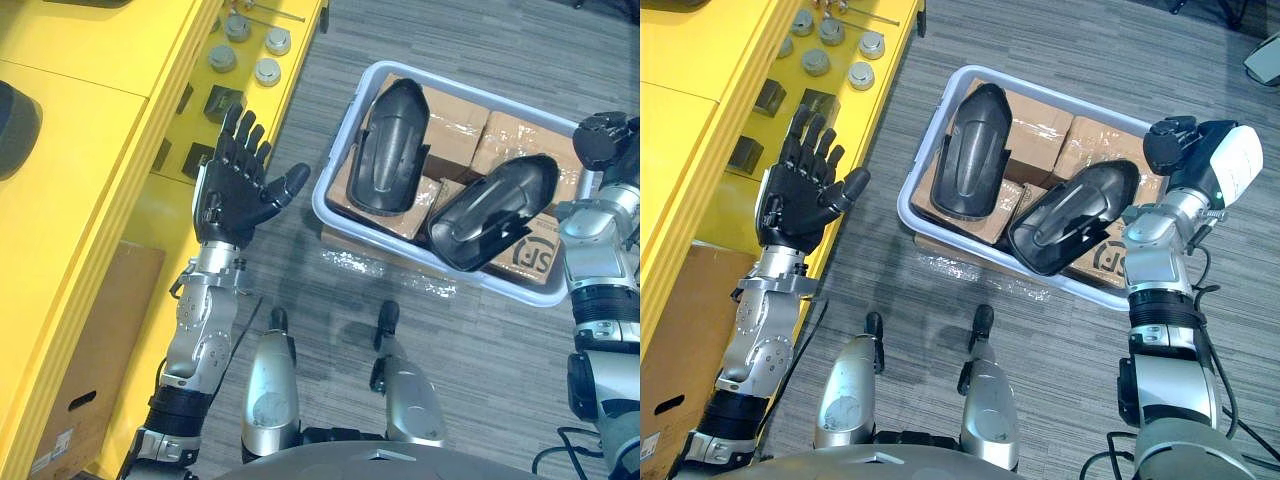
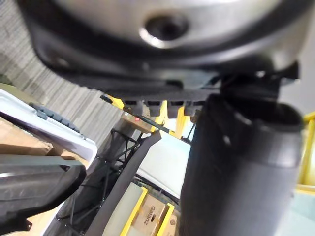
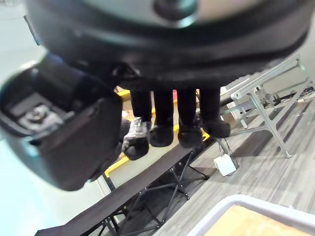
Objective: Walk over and take three plastic housings, then place them on the shelf
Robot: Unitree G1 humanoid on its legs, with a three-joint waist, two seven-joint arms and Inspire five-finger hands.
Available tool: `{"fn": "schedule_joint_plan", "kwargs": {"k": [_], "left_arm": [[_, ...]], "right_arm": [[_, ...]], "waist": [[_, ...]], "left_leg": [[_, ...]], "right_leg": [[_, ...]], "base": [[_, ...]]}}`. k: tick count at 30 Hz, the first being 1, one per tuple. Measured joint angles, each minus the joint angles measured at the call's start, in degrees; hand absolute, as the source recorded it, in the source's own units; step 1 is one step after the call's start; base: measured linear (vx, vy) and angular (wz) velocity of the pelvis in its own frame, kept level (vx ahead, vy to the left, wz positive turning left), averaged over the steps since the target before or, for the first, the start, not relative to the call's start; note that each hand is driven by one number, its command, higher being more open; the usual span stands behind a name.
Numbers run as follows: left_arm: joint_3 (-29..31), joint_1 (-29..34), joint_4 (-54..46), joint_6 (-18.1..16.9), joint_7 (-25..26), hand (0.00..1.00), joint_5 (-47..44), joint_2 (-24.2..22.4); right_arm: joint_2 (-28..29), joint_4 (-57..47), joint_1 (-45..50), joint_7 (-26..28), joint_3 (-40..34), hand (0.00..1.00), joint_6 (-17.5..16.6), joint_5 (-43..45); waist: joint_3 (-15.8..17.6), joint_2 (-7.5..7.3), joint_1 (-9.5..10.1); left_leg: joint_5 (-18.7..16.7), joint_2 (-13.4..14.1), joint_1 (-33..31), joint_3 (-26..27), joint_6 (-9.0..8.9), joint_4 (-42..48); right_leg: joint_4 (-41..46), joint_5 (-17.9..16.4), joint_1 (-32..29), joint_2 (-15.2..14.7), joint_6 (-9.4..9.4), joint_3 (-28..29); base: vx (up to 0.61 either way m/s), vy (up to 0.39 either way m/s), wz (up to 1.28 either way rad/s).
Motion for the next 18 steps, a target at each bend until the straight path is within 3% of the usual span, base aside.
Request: {"fn": "schedule_joint_plan", "kwargs": {"k": [6,8,12,14,18], "left_arm": [[0.0,0.7,0.0,0.0,-0.3,1.0,0.0,-0.1],[0.0,2.0,0.0,0.0,-0.3,1.0,0.0,-1.1],[0.1,8.4,-3.0,0.3,0.1,1.0,0.3,-5.0],[0.3,10.3,-4.7,0.9,0.1,1.0,0.5,-6.0],[2.6,11.3,-6.3,1.4,-0.3,1.0,2.5,-6.9]], "right_arm": [[3.9,-5.3,5.3,-1.2,-0.2,1.0,-3.1,0.3],[7.2,-9.5,8.7,-1.6,-1.9,1.0,-5.7,1.8],[17.5,-25.1,23.0,-2.0,-4.9,1.0,-14.2,5.3],[20.9,-29.8,28.8,0.7,-5.6,1.0,-16.8,7.5],[25.8,-36.5,37.6,8.0,-6.8,1.0,-18.3,11.8]], "waist": [[-1.1,-1.62,0.08],[-2.4,-1.81,0.12],[-7.0,-1.89,0.02],[-9.3,-2.0,-0.67],[-12.4,-2.66,-2.84]], "left_leg": [[0.0,0.0,0.8,0.1,-0.05,-0.8],[0.1,0.0,1.4,0.3,-0.26,-1.5],[0.6,-0.1,4.2,1.1,-0.76,-4.5],[0.6,-0.1,5.3,1.5,-0.82,-5.4],[0.5,-0.1,8.4,3.2,-1.0,-7.4]], "right_leg": [[0.0,-0.3,0.6,0.0,-0.39,-0.1],[-0.1,-0.5,0.6,-0.1,-0.43,-0.1],[0.0,-1.7,1.7,-0.1,-0.14,-0.2],[0.0,-2.1,2.1,-0.1,-0.03,-0.1],[-0.2,-2.9,3.5,-0.2,0.16,0.8]], "base": [[-0.02,0.007,0.0],[0.01,0.002,-0.02],[0.08,-0.001,-0.04],[0.09,0.006,-0.06],[0.06,0.012,-0.16]]}}
